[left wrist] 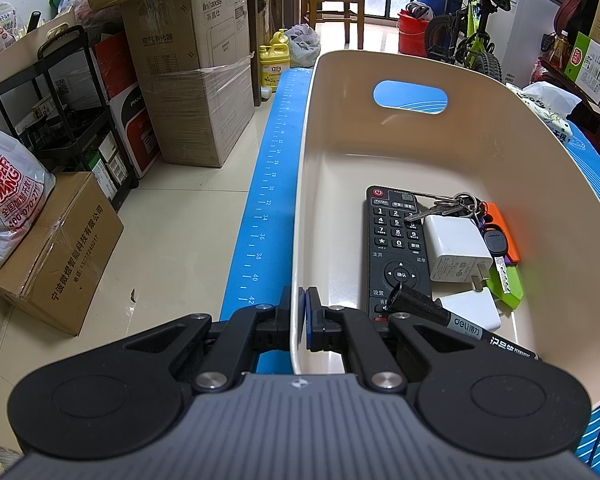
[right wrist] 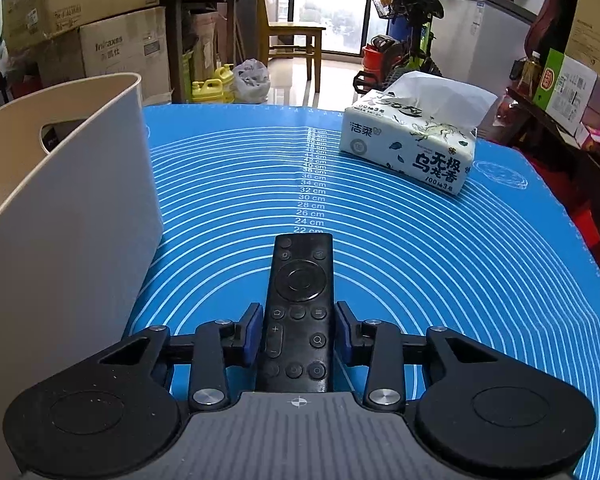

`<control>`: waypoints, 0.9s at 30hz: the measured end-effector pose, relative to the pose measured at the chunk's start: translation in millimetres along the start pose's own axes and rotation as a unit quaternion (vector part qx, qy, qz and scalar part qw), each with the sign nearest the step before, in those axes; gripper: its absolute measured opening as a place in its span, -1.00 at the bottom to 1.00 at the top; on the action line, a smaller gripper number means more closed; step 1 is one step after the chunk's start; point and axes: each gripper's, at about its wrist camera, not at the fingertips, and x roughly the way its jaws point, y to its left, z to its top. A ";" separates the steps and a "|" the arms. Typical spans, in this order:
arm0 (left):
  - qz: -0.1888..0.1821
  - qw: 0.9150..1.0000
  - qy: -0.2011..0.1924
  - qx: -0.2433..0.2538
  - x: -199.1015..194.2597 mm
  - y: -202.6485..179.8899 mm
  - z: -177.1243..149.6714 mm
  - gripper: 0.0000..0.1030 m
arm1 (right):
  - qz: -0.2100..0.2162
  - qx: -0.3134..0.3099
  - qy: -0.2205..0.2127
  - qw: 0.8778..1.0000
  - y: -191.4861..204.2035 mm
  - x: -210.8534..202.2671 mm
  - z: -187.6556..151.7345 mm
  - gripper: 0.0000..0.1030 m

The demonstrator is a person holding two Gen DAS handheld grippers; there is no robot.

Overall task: Organize rigid objects
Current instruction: 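Lift the slim black remote, carry it into the bin and release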

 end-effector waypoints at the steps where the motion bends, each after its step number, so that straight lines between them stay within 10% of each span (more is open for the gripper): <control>1: 0.000 1.000 0.000 0.000 0.0 0.2 -0.1 -0.86 | 0.000 0.000 -0.006 1.000 0.0 -1.8 -1.0 -0.18; 27: 0.000 1.000 0.000 0.000 0.1 0.5 0.0 -0.86 | 0.010 -0.026 -0.151 0.988 15.7 -86.7 9.2 -0.18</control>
